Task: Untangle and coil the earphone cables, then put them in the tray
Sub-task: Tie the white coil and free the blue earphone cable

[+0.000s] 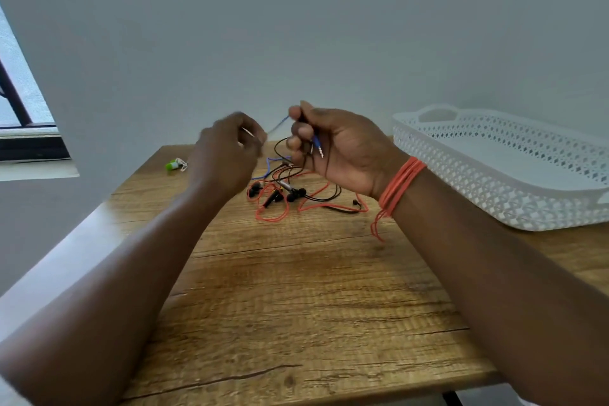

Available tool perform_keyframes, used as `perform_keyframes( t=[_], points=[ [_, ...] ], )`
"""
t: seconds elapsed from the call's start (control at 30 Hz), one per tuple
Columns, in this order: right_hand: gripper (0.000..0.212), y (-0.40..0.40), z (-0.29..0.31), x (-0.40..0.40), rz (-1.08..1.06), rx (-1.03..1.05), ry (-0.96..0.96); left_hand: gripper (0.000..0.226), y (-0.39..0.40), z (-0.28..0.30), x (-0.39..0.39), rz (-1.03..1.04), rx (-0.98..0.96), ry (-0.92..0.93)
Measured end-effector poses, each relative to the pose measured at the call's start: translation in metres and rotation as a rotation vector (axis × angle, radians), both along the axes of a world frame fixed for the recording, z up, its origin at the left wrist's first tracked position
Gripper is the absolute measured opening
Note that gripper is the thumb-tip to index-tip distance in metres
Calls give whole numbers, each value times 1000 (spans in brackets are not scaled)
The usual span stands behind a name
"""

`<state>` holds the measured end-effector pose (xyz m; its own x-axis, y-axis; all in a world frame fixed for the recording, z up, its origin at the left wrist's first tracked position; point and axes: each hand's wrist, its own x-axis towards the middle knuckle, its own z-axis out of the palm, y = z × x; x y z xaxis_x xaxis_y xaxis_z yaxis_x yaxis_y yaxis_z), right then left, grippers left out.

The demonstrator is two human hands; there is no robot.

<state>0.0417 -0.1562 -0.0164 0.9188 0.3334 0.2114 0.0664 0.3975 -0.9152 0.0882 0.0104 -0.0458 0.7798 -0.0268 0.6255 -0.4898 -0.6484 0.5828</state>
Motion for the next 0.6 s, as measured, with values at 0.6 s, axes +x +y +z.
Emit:
perform_keyframes(
  t=[0.6],
  points=[
    [47, -23, -8, 9, -670, -938, -338, 19, -27, 5, -27, -365, 214, -235]
  ],
)
